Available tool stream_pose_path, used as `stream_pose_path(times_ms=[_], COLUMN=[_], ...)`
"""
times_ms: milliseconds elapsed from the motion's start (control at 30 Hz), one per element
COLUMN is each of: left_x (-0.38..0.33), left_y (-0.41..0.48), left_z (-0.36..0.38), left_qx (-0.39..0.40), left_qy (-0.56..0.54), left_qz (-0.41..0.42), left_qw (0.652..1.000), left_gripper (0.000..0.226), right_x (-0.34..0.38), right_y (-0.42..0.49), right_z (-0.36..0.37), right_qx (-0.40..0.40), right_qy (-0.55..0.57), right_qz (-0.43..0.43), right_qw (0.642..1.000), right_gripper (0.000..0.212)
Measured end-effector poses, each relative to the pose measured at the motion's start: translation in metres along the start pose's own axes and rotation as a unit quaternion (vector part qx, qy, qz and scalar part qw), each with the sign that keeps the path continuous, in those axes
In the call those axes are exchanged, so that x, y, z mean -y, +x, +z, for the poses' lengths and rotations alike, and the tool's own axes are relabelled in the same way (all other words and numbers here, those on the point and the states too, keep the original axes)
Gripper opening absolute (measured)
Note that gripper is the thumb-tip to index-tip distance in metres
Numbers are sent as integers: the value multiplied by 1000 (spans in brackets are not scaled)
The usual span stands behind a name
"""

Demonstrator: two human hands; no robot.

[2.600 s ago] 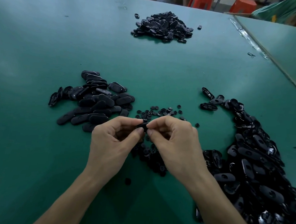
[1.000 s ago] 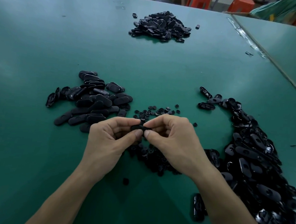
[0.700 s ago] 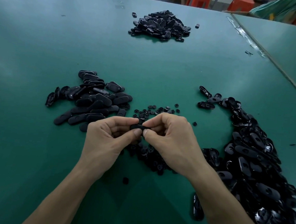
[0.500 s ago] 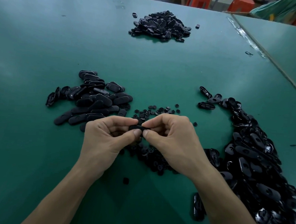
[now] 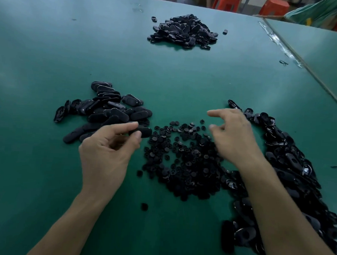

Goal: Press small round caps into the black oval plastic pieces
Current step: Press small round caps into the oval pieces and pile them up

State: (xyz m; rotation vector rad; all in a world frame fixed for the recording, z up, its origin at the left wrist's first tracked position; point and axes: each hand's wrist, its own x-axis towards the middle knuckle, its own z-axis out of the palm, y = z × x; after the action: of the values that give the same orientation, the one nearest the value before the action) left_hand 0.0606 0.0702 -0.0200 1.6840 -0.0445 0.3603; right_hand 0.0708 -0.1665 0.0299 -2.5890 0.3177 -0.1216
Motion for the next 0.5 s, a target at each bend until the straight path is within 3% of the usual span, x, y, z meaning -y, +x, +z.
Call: stream_pose_path(times_ms=[100,200,500], left_x=[2,3,15], left_y=[8,13,17], left_z=[-8,-15,-22], left_qx=[-35,-64,-69], left_qy=[51,96,251], left_qz=[29,43,4], left_qw=[998,992,966], left_gripper=[24,21,19], right_x=[-23,-35,-45], right_y=[16,20,14], right_z=[-6,-5,-2], right_qx=[36,64,-60], right_qy=[-143,-177,-73], right_qz=[79,115,79], right_qw=[986,975,992], right_gripper=[52,54,37])
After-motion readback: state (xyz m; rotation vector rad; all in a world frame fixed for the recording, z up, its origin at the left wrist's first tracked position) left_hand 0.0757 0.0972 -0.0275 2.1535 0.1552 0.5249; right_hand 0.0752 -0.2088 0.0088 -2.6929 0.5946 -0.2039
